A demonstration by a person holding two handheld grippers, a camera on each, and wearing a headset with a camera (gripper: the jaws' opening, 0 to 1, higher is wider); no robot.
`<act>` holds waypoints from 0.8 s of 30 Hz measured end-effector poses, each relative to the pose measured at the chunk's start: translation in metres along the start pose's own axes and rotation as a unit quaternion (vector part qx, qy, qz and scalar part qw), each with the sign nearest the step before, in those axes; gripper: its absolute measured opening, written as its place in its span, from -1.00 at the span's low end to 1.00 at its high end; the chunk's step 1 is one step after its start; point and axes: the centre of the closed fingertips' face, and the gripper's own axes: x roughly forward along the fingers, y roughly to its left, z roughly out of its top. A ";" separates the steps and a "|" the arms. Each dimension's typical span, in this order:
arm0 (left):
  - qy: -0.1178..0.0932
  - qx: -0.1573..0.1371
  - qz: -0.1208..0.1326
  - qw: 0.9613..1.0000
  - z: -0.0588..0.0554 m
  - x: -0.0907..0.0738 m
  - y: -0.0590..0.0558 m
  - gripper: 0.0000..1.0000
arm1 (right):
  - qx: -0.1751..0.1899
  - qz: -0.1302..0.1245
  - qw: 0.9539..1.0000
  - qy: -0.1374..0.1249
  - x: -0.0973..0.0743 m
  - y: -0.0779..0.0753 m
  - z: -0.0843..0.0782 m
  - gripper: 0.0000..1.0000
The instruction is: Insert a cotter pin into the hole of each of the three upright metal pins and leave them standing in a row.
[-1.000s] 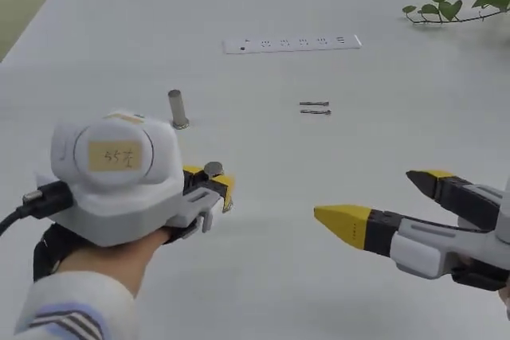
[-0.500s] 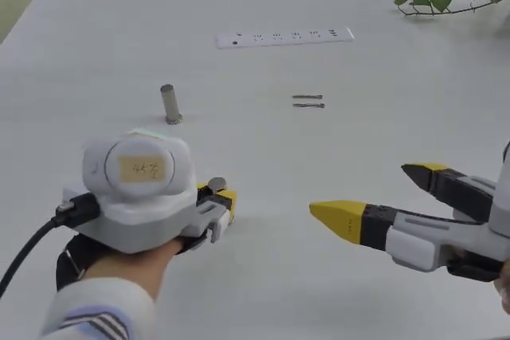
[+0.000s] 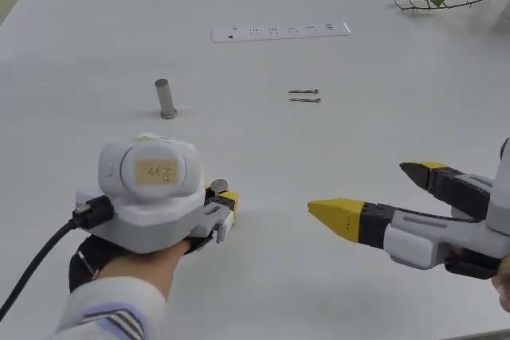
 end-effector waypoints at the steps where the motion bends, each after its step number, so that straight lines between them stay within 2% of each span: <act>1: 0.000 0.000 0.000 1.000 0.000 0.000 0.000 -0.82 | 0.001 0.000 1.000 0.000 0.000 0.000 0.000 0.81; 6: -0.006 0.005 -0.002 1.000 -0.002 -0.001 0.000 -0.81 | 0.001 0.000 1.000 0.003 0.001 0.001 -0.003 0.81; 14: -0.009 -0.003 0.000 1.000 -0.004 -0.004 0.000 -0.81 | -0.001 0.002 1.000 0.003 0.001 0.003 -0.003 0.80; 24: -0.016 0.026 0.006 1.000 -0.006 -0.006 -0.005 -0.79 | -0.006 0.005 1.000 -0.003 -0.001 0.006 0.000 0.80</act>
